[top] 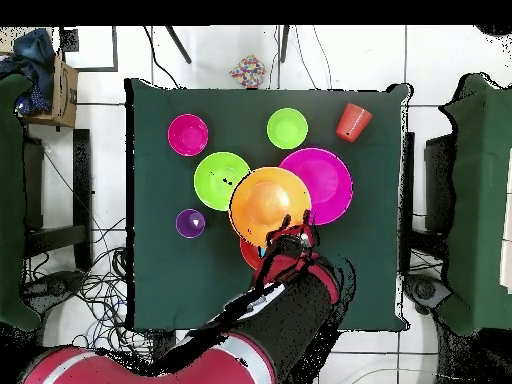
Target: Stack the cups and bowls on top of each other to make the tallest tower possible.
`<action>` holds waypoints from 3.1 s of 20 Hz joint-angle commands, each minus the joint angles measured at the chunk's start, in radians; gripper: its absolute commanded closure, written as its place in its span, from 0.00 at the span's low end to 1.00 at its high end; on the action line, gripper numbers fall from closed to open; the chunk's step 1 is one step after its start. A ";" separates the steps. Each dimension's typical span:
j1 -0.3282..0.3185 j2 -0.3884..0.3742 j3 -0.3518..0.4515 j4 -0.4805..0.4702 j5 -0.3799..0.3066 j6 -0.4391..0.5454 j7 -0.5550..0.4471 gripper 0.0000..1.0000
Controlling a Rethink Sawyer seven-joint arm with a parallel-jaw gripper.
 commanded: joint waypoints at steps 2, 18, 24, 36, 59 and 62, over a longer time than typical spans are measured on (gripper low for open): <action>-0.168 -0.361 0.438 0.181 -0.240 0.373 0.075 0.00; -0.353 -0.624 0.737 0.391 -0.123 0.572 -0.062 0.00; -0.440 -0.598 0.790 0.262 -0.041 0.664 -0.077 0.00; -0.225 -0.395 0.491 -0.052 -0.053 0.735 0.132 0.00; -0.133 -0.127 0.163 -0.137 -0.046 0.393 0.079 0.00; -0.112 -0.088 0.133 -0.150 -0.024 0.366 0.090 0.00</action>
